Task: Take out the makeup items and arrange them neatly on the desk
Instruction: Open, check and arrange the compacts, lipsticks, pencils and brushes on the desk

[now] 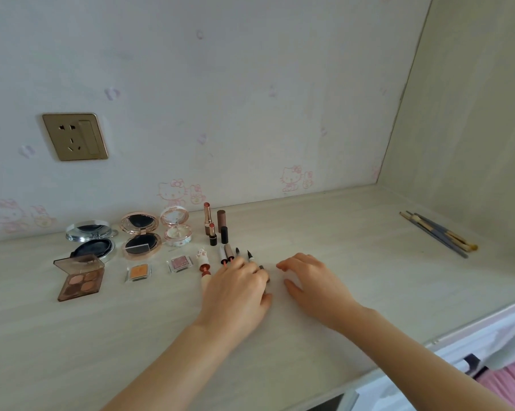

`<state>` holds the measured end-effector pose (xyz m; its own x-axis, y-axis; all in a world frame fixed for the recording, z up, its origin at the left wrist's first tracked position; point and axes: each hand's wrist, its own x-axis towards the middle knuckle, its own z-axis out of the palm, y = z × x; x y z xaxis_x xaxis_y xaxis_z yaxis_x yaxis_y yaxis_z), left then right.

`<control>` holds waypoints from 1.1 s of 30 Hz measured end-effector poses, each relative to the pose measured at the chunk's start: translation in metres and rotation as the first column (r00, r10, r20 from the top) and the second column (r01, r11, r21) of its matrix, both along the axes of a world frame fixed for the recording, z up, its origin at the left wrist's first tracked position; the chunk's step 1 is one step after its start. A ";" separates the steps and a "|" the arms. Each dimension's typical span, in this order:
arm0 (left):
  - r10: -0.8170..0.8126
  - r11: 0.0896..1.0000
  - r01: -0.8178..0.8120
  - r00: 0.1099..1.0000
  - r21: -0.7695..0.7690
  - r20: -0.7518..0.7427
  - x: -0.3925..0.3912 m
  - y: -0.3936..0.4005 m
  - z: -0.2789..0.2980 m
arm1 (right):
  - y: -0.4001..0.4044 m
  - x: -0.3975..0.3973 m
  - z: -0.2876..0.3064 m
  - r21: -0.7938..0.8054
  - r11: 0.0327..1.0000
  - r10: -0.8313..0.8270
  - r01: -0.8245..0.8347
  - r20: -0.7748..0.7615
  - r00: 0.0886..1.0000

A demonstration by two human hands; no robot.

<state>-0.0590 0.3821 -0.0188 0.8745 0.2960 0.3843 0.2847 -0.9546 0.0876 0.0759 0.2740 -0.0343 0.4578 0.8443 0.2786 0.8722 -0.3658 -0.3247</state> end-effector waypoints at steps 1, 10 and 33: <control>-0.005 1.000 0.005 1.000 0.002 0.005 0.002 0.000 0.000 | -0.005 0.001 0.003 -0.017 1.000 -0.018 0.018 0.010 1.000; -0.116 0.992 0.115 0.993 0.051 0.020 0.048 -0.025 0.015 | -0.068 0.033 0.031 -0.080 0.981 -0.166 0.175 0.110 0.980; -0.305 0.950 0.287 0.938 -0.122 -0.167 0.271 -0.136 0.008 | -0.208 0.227 0.037 -0.203 0.786 -0.587 0.583 0.048 0.808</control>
